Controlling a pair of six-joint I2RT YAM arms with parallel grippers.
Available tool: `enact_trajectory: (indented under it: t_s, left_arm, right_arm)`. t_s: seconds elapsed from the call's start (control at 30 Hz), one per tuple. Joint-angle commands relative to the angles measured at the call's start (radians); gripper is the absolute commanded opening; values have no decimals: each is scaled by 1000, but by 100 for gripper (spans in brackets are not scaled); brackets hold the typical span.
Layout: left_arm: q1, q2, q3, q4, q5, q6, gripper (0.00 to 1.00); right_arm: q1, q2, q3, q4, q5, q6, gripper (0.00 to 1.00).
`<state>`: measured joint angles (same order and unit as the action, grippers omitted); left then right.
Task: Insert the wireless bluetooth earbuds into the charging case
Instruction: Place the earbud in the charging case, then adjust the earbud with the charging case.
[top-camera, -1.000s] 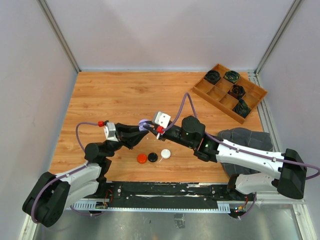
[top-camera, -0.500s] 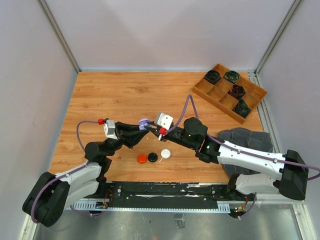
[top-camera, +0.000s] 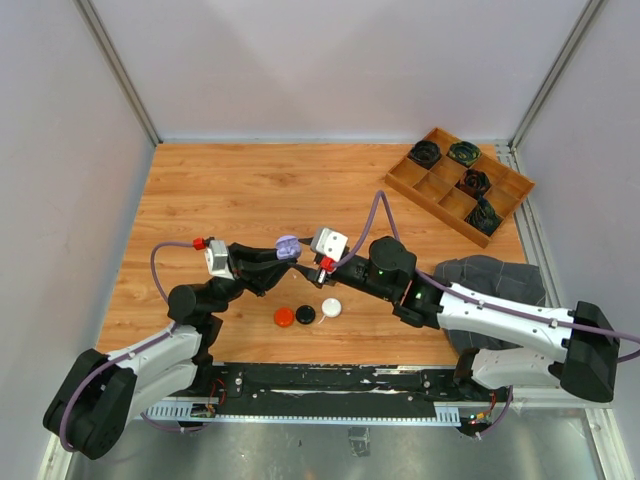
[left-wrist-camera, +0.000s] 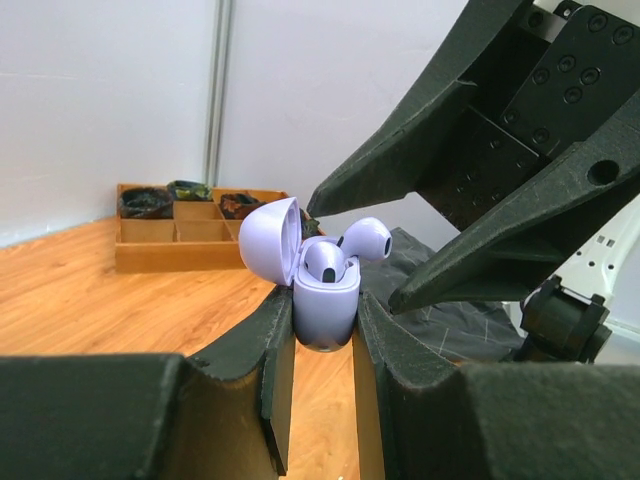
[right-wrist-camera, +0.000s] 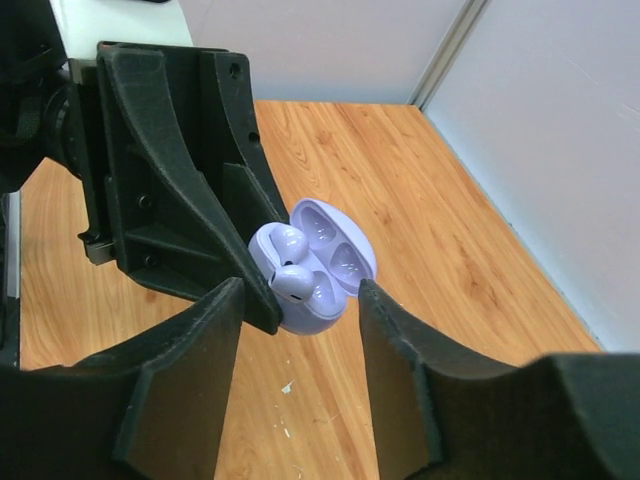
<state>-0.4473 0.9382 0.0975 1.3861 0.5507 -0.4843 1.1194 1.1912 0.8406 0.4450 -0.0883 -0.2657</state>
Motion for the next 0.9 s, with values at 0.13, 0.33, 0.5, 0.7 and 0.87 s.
enact_trajectory:
  t_s: [0.13,0.33,0.5,0.7,0.87]
  left_arm:
    - [5,-9,11,20,17,55,0]
    - [5,-7,2,15,32,83,0]
    - [5,-7,-1,27,50,85,0]
    - [5,-12,-7,44,60,89,0]
    - [5,-23,-12,55,71,91,0]
  right_arm:
    - [28,-54,-12,10,36,40,61]
    - [28,-60,-5,28,48,91,70]
    - [28,-49,-8,32,113,92,72]
    - [28,-44,-8,10,169,85,72]
    - [14,-72,-22,-26,180,71,72]
